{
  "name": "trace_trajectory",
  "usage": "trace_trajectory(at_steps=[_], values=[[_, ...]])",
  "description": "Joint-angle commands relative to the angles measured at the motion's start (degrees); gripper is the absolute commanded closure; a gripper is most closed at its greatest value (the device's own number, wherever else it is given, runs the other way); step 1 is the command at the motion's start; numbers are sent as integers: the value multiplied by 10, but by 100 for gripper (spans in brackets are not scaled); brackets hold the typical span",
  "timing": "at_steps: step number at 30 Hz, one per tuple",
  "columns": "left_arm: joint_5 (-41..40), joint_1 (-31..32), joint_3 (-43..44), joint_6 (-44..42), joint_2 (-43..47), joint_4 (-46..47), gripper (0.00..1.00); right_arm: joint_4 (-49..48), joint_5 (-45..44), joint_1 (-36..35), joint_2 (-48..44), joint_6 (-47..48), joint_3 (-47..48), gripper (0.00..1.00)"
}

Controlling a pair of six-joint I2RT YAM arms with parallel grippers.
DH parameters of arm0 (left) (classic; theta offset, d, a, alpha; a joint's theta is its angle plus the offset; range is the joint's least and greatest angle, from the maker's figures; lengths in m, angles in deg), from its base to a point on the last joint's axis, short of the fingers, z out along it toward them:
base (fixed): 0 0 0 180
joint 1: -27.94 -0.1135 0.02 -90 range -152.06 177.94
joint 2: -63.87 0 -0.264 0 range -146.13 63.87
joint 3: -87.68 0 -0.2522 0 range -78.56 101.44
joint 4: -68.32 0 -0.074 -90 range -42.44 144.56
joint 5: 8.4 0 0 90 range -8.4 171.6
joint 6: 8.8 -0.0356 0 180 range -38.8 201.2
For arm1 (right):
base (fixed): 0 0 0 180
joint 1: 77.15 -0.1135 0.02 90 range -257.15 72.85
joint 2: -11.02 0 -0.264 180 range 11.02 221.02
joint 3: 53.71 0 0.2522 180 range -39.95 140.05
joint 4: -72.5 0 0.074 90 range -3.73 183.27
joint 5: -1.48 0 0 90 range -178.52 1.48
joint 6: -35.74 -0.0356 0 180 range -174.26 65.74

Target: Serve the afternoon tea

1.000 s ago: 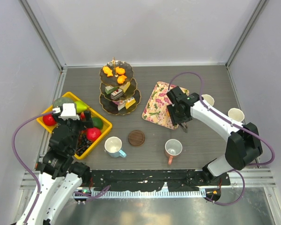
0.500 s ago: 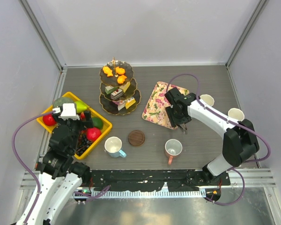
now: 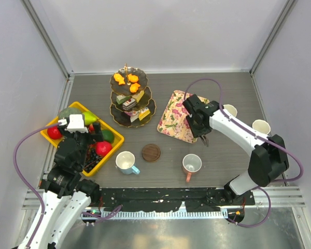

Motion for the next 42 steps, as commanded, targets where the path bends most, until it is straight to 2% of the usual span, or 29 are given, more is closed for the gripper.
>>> trace_trajectory(at_steps=[1, 5, 10, 19, 23, 30, 42], values=[[-2, -2, 1, -4, 2, 30, 1, 13, -34, -13, -54, 19, 69, 63], [-3, -2, 0, -4, 2, 28, 1, 25, -55, -40, -68, 30, 126, 63], [-3, -2, 0, -4, 0, 28, 1, 38, -75, -102, -61, 67, 243, 63], [-4, -2, 0, -4, 0, 29, 1, 34, -83, -194, 38, 147, 463, 63], [-6, -2, 0, -3, 1, 29, 1, 33, -73, -219, 95, 179, 534, 63], [-7, -2, 1, -5, 2, 29, 1, 21, -48, -234, 165, 219, 597, 63], [-3, -2, -1, -4, 2, 30, 1, -12, -73, -235, 222, 245, 608, 61]])
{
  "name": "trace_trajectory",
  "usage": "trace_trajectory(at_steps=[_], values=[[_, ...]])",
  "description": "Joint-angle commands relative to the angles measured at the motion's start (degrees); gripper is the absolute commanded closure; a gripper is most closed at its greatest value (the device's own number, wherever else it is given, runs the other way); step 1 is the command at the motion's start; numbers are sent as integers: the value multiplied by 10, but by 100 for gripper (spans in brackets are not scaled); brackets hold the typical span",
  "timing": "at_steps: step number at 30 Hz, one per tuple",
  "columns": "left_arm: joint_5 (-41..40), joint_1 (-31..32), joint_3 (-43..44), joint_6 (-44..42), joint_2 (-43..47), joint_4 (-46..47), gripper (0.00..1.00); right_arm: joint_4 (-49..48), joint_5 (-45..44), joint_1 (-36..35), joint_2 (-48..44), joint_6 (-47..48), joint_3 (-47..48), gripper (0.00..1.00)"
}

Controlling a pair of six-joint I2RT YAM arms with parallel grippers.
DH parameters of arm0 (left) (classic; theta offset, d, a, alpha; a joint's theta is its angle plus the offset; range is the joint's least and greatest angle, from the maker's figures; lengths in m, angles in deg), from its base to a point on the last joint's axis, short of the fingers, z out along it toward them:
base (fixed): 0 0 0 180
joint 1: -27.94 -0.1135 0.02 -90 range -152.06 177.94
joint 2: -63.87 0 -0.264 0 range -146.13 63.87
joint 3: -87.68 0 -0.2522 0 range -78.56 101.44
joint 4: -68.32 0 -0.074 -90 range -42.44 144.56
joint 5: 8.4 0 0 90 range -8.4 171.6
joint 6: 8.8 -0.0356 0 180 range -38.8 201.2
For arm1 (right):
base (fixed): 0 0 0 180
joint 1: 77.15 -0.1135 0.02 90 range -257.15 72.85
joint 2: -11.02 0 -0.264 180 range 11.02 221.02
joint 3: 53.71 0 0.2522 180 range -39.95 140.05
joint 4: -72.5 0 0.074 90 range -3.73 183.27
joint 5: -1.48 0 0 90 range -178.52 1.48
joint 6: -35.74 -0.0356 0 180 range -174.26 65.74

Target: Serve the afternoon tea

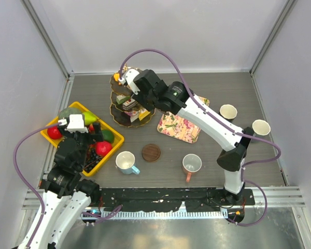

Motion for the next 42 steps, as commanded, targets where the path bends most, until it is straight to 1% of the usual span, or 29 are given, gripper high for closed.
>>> trace_trajectory(at_steps=[1, 11, 15, 18, 23, 26, 30, 34, 36, 38, 39, 40, 41, 42], values=[[-2, -1, -1, -4, 2, 29, 1, -39, -28, -3, 18, 19, 34, 61], [0, -2, 1, -2, 0, 29, 1, -42, -29, -3, 34, 18, 41, 55], [0, -2, 0, -2, 1, 29, 1, -42, -27, -3, 30, 15, 41, 51], [0, -2, 1, -1, 2, 29, 1, -44, -20, -3, 24, 13, 37, 49], [-1, -2, 0, -3, 0, 28, 1, -44, -6, -3, 10, 3, 41, 48], [-2, -2, 1, -4, -1, 29, 1, -48, 13, -3, -19, -3, 38, 47], [-1, -2, 0, -3, -2, 29, 1, -74, 41, -3, -75, -13, -4, 46], [1, -2, 0, -3, -4, 29, 1, -113, 53, -3, -146, -26, -72, 45], [2, -2, 0, -2, -5, 29, 1, -126, 32, -2, -180, -41, -109, 45], [0, -2, 0, -3, -4, 29, 1, -136, 0, 4, -214, -59, -173, 44], [0, -2, 0, -3, -3, 28, 1, -142, -25, 7, -239, -67, -189, 45], [0, -2, 0, -3, -3, 29, 1, -144, -38, 17, -251, -86, -227, 45], [0, -2, 0, -3, -3, 29, 1, -145, -54, 25, -272, -100, -244, 45], [0, -1, 0, -3, -4, 29, 1, -145, -62, 46, -285, -122, -285, 45]])
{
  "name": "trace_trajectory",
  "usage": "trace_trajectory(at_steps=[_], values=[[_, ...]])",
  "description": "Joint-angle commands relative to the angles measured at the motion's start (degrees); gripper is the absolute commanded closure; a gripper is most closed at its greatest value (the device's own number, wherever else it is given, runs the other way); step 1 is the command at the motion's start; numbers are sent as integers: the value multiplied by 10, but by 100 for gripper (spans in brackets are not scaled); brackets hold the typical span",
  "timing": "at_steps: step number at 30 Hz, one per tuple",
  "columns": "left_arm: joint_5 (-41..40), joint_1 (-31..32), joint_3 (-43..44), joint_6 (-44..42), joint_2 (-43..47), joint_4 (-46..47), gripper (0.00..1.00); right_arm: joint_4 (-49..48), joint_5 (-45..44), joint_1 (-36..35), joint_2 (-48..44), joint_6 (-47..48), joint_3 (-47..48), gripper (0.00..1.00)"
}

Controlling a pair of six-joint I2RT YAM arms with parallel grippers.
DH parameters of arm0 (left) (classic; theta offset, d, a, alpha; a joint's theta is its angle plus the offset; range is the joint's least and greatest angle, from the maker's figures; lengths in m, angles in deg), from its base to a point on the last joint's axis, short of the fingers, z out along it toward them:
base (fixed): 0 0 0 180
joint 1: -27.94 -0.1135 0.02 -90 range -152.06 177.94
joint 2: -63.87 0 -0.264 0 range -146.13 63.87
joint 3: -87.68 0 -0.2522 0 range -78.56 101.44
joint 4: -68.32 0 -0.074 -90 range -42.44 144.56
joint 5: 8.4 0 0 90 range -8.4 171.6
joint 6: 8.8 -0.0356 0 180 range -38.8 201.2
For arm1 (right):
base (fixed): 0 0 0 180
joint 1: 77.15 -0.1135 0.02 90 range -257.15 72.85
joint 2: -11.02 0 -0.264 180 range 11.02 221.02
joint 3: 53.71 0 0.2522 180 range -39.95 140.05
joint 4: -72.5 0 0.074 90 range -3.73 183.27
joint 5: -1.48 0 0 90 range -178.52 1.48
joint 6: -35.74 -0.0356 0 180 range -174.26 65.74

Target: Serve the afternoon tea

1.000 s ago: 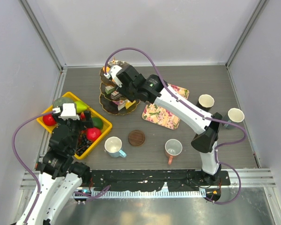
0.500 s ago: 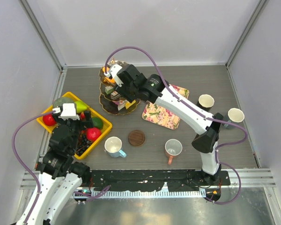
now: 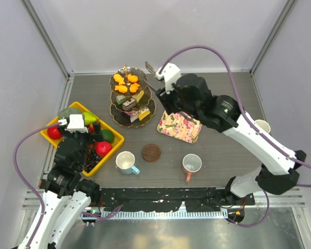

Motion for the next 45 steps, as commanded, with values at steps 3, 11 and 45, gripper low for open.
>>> trace_trajectory(at_steps=[3, 11, 45], values=[[0, -2, 0, -1, -4, 28, 1, -35, -65, 101, -81, -132, -167, 45], [0, -2, -1, -2, -10, 28, 1, -113, -16, 206, -95, -254, -382, 45], [1, -2, -1, -3, -8, 29, 1, -210, 22, 256, 151, -337, -332, 17]])
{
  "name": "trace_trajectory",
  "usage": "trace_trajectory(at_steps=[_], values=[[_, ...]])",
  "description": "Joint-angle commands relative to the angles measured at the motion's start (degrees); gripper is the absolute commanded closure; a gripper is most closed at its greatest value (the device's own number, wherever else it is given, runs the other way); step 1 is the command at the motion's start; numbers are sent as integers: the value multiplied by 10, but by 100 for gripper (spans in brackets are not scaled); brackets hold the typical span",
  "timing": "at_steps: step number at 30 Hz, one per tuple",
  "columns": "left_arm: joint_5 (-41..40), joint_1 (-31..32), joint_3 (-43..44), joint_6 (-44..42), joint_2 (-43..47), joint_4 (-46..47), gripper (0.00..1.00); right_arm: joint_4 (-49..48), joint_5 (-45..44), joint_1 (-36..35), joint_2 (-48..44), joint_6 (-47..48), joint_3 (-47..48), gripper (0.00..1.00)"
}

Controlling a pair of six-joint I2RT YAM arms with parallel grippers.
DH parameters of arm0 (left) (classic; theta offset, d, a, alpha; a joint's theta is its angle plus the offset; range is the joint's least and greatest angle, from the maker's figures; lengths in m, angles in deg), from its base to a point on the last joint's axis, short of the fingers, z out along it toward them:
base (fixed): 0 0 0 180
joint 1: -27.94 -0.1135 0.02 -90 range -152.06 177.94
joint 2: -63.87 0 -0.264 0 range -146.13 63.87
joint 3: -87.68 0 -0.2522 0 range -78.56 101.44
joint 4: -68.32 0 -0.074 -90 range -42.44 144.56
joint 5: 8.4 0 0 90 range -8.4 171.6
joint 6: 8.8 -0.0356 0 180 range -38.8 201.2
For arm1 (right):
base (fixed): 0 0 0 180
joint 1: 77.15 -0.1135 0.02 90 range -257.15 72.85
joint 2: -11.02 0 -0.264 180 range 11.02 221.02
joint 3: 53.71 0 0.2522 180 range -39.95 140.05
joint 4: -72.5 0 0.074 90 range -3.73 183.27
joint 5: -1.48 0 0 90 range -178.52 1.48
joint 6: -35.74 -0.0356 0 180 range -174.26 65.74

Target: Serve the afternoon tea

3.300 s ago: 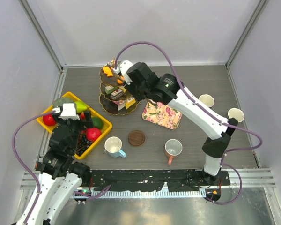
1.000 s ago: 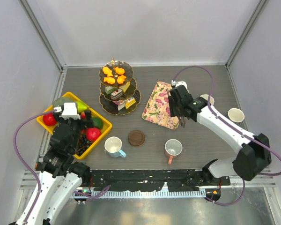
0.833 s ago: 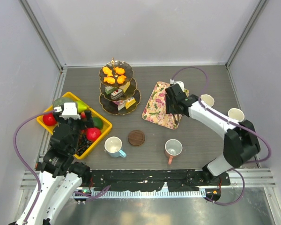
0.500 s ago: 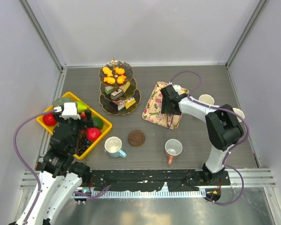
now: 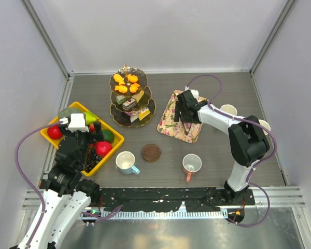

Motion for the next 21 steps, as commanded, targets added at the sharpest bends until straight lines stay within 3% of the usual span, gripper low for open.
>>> trace_trajectory(at_steps=[1, 14, 21], values=[[0, -2, 0, -3, 1, 28, 1, 8, 13, 0, -41, 18, 23, 16], [1, -2, -1, -2, 3, 28, 1, 25, 13, 0, -24, 26, 33, 10], [1, -2, -1, -1, 2, 28, 1, 39, 43, -20, -81, 67, 32, 11]])
